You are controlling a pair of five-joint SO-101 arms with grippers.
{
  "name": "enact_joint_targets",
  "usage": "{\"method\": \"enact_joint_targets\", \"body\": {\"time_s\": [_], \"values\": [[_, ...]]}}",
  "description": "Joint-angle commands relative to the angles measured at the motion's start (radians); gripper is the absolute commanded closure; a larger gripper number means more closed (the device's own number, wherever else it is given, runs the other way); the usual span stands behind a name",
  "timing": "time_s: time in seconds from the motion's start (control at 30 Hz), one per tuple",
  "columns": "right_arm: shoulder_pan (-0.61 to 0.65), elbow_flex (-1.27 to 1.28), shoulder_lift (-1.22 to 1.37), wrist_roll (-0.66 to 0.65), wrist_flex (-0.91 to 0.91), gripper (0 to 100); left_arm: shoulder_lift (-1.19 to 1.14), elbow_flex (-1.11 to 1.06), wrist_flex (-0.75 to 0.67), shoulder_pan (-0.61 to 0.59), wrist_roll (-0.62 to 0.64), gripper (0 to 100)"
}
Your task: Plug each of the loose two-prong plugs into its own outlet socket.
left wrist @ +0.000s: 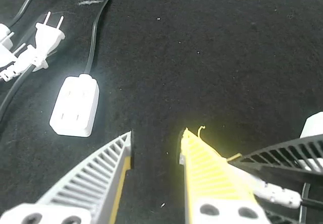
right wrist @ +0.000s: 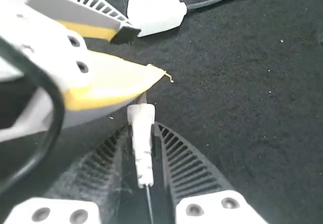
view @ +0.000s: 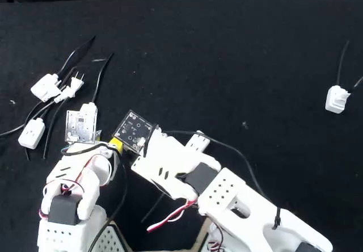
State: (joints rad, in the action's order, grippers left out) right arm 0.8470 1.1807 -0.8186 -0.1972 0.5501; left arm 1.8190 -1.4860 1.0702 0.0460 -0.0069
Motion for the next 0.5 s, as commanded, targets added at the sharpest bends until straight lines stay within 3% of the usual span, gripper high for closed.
{"method": "enact_joint_targets", "body": {"time_s": [0.0, 0.47], "values": [[0.005, -0.01, -0.045, 0.011, 0.003, 98.8, -0.009, 0.005, -0.002, -0.008, -0.008, 83], [-0.052, -0.019, -0.044, 0.012, -0.002, 98.8, -0.008, -0.012, -0.002, -0.007, -0.009, 83]]}}
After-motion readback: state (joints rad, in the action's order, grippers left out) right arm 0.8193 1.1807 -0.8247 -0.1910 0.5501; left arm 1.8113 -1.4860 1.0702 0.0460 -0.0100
